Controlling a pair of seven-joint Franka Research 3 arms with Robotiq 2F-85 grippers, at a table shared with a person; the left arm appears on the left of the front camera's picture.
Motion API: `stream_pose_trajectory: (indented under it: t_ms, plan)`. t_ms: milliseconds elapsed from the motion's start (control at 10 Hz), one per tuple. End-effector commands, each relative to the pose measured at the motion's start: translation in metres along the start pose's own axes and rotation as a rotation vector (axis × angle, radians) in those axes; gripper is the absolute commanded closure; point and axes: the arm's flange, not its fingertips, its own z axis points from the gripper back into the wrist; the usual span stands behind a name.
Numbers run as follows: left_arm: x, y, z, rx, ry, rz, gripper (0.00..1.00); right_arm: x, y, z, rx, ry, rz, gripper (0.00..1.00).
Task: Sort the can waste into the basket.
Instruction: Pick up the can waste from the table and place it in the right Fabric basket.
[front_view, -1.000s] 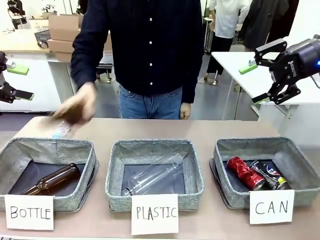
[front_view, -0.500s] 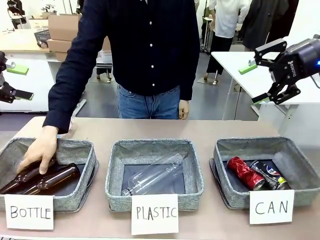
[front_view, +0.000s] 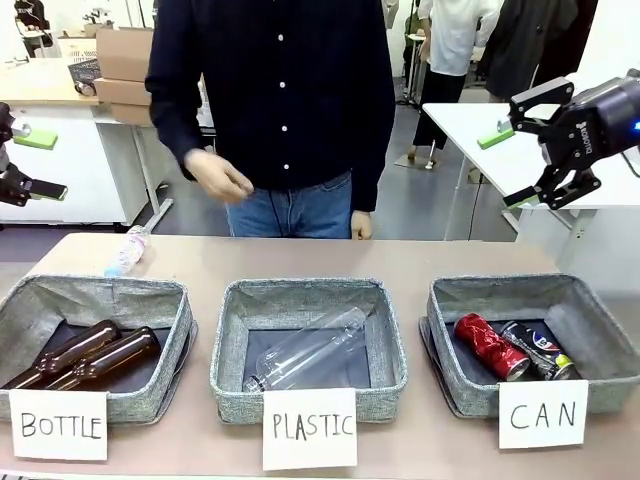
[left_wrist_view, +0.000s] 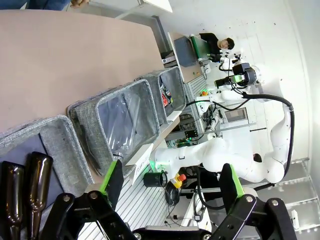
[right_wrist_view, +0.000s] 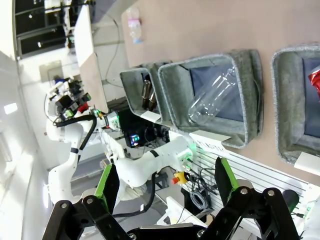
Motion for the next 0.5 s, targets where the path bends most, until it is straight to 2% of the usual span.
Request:
stream_pose_trajectory:
  t_ms: [0, 400]
  plan:
    - [0.0024, -0.0039, 0.0007, -0.016, -0.013, 0.009, 0.0, -0.0017, -0.0028, 0.0002, -0.009, -0.004, 0.023, 0.0]
    - [0.0024, -0.0039, 0.0007, -0.016, -0.013, 0.009, 0.0, -0.0017, -0.0028, 0.0002, -0.009, -0.004, 0.023, 0.0]
